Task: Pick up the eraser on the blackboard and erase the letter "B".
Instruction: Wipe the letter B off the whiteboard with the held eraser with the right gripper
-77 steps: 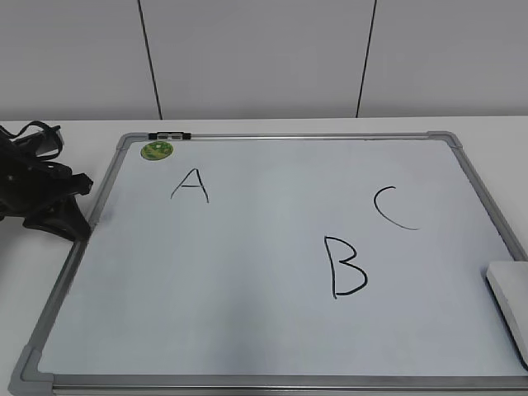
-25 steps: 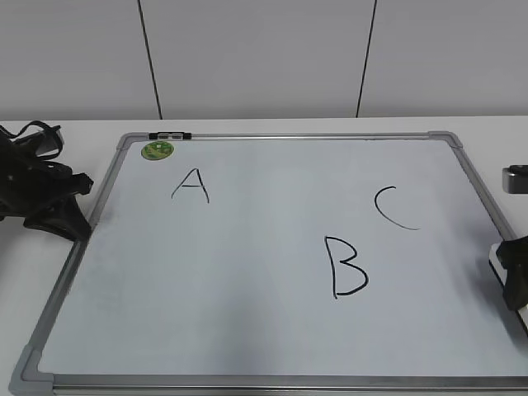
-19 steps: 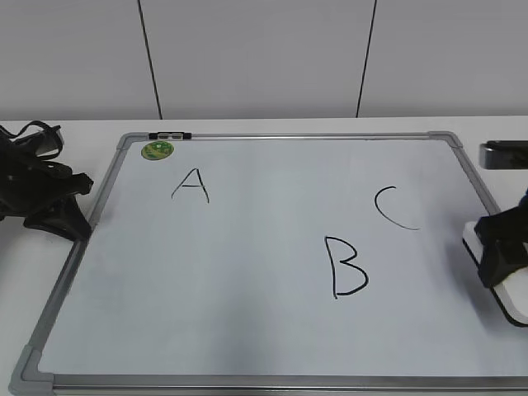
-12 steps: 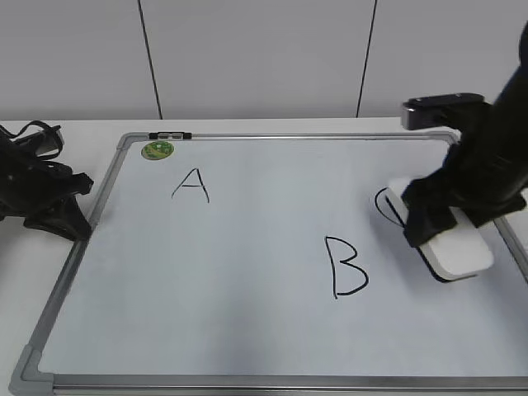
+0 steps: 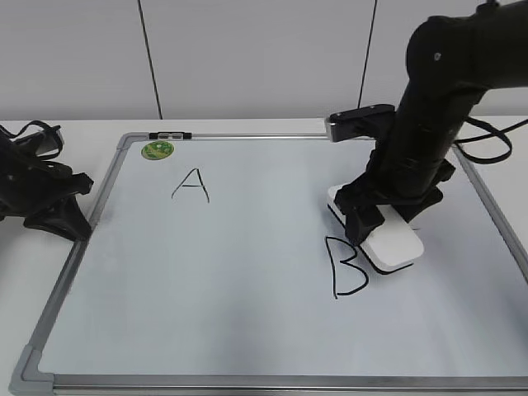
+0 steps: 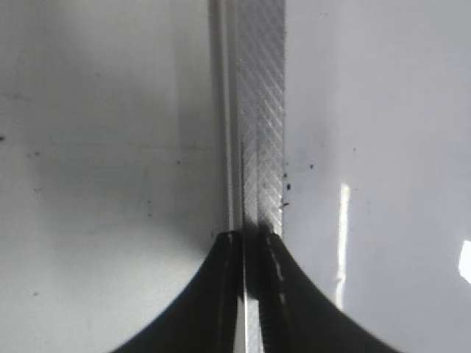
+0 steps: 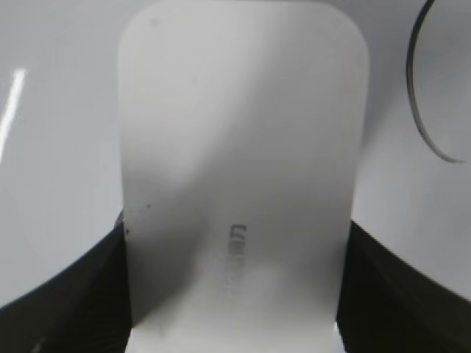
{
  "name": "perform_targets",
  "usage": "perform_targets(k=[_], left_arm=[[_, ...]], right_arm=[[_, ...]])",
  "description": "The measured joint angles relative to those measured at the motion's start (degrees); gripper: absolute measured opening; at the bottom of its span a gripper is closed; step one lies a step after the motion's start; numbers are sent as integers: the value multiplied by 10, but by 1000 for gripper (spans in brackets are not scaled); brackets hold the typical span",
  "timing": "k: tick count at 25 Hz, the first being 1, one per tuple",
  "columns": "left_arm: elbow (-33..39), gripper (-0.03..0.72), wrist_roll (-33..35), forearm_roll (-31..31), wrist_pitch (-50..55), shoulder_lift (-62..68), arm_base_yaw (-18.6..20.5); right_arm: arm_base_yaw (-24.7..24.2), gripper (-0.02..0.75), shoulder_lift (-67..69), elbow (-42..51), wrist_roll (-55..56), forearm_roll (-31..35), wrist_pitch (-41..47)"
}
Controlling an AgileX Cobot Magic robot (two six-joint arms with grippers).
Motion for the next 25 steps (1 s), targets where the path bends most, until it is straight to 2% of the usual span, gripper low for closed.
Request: perform_targets(k=[8,25], left_arm=[[0,32,0,-1,0,0,0],[0,32,0,-1,0,0,0]], right_arm=[[0,534,101,-79,-23,-26,24],[0,534,130,-89,-104,-40,29]])
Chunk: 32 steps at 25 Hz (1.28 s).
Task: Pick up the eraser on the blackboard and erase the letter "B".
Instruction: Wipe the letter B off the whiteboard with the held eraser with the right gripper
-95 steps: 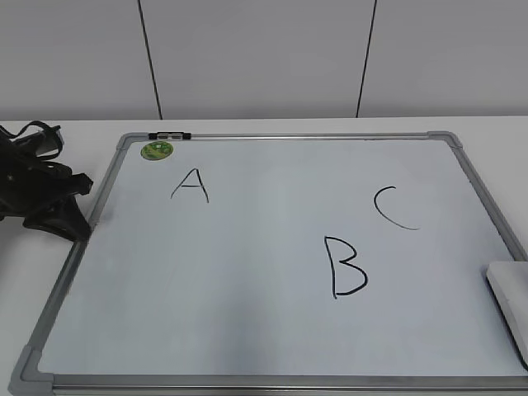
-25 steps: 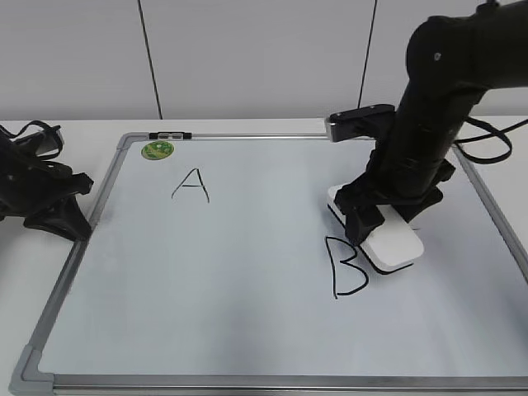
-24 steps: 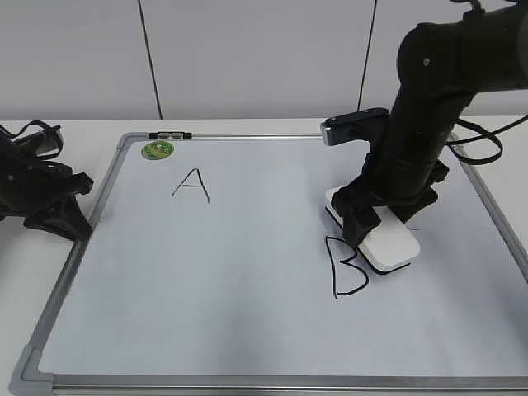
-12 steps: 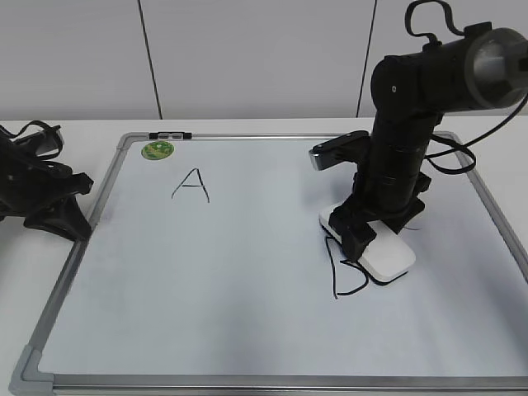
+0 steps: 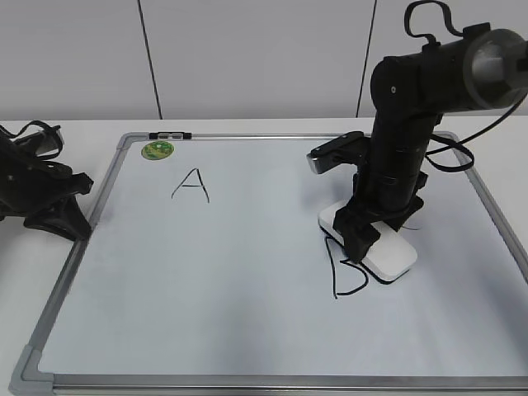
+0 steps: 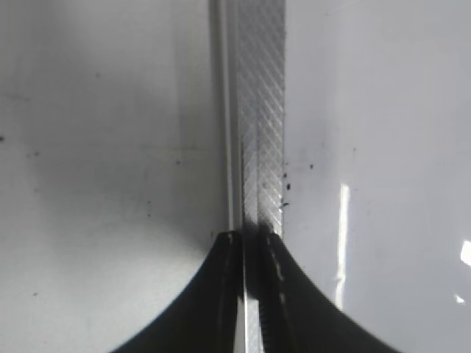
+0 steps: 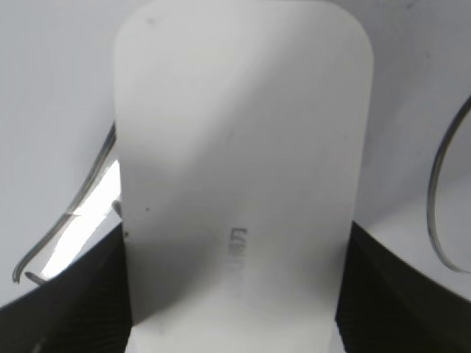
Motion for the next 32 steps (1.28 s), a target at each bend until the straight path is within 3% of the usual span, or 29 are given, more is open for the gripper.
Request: perform_targets(k=[7,26,32], left_arm=[[0,32,0,0,0,0,0],[0,32,0,0,-1,0,0],[0,32,0,0,-1,0,0]], right_arm=[[4,534,1,0,-4,4,1],[129,534,-9,37,-20,-18,-35],[136,534,-12,39,-20,-9,-35]])
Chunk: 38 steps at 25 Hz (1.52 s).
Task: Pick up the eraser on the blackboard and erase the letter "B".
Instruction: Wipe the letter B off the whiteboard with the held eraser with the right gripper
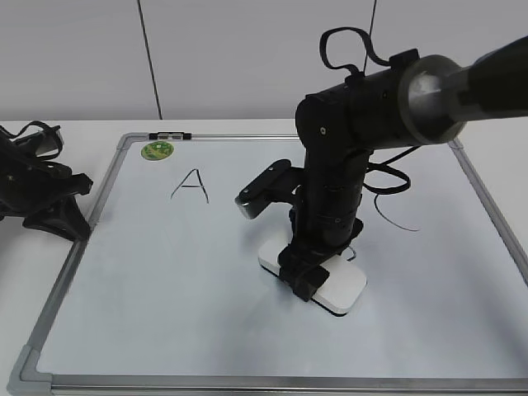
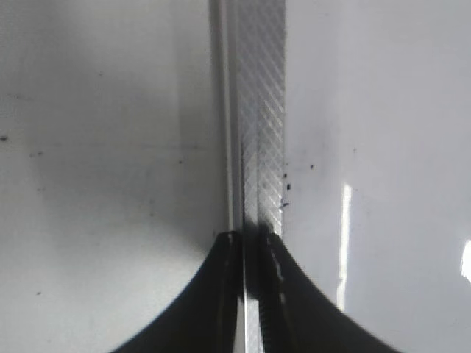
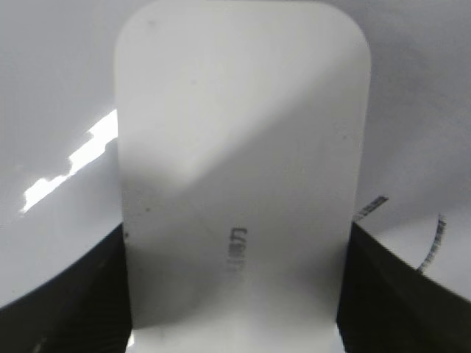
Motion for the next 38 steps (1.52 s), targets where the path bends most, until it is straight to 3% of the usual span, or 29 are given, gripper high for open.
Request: perform_targets(k=[10,23,38], left_arm=[[0,32,0,0,0,0,0],[0,32,0,-12,-3,2,-1],[-5,32,-42,23,9,2,0]], right_arm=[[0,534,0,1,61,-49,-2],[-119,534,-1,1,77,-26,-15],[-129,533,-6,1,86,-30,-18]])
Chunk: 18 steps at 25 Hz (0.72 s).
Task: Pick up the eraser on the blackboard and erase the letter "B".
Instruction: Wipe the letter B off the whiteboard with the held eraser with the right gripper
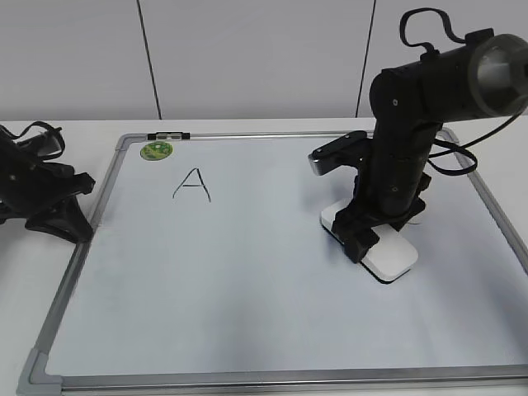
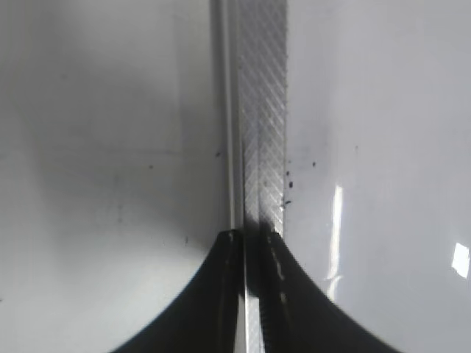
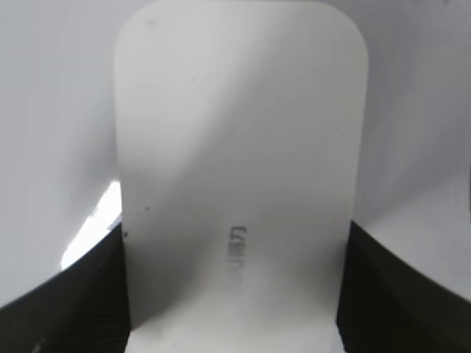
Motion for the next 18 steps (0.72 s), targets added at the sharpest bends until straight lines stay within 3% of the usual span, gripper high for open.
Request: perform_targets(k=[18], left_arm=[[0,32,0,12,20,0,20]], right_arm=[[-6,533,-2,2,0,-26,-5]])
